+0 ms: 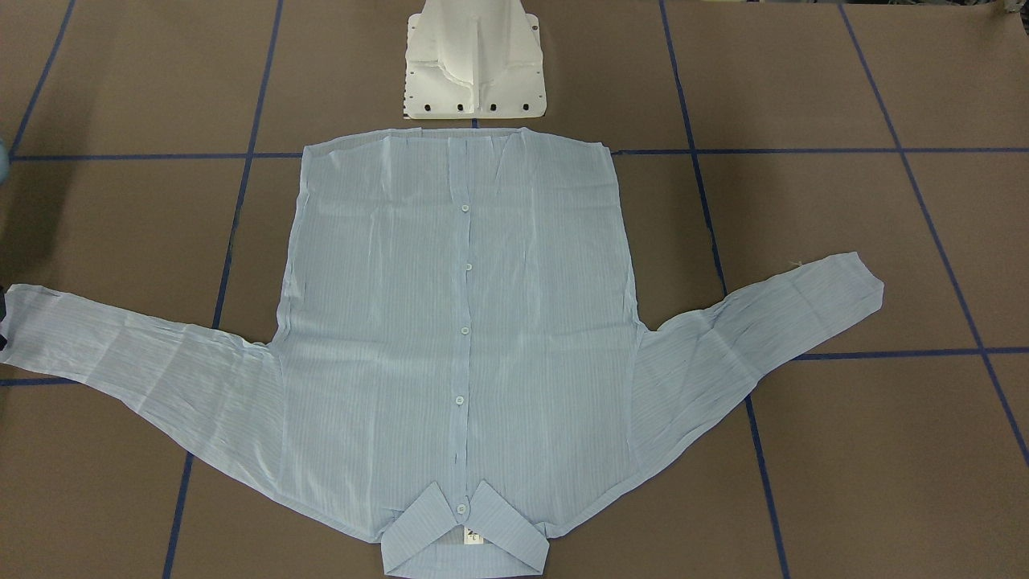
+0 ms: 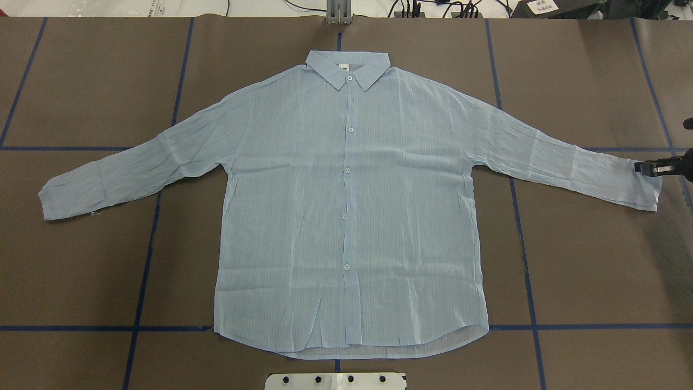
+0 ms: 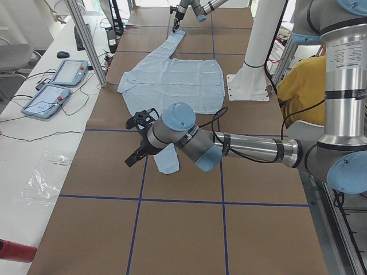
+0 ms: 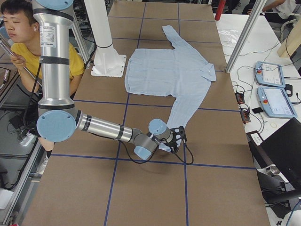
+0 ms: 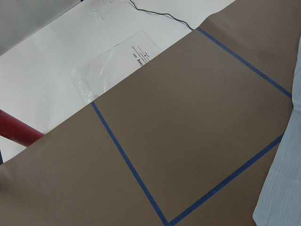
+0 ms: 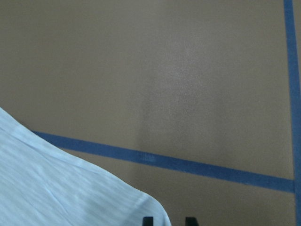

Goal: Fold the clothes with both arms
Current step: 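Move the right gripper toward the sleeve cuff nearest it and grasp it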

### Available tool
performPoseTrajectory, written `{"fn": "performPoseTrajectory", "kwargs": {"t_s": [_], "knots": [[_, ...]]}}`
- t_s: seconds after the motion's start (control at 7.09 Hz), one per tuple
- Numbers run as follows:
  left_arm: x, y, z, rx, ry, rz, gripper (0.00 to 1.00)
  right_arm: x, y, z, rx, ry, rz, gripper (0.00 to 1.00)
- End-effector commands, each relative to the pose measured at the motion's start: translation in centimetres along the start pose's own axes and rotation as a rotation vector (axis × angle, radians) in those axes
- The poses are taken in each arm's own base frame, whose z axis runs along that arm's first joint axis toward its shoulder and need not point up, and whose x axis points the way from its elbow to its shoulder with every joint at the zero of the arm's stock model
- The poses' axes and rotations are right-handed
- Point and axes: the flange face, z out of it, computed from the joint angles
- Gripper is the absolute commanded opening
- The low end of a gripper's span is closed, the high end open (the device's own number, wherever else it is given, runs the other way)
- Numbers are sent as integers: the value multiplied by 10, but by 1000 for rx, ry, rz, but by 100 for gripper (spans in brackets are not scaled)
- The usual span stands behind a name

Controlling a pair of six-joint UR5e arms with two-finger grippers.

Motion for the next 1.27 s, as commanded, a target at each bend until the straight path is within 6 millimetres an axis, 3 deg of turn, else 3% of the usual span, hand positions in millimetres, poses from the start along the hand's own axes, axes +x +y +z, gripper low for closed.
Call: {"fn": "performPoseTrajectory", "kwargs": {"t_s": [0.0,0.14,0.28,0.56,0.99,1.13], "knots": [[0,1,0,-1,0,-1,100,-3,-2,-2,5,-5,-2,14],[0,1,0,-1,0,0,100,-2,-1,-2,4,-4,-1,0],[0,1,0,-1,0,-1,100,-3,-2,-5,9,-5,-2,0],[0,1,0,-1,0,-1,100,-29,-24,-18,51,-41,28,0],[-3,5,4,5,-1,2,100,-110,-103,-36,138,-154,254,0],[-6,9,7,8,-1,5,100,-151,-132,-34,141,-175,303,0]]}}
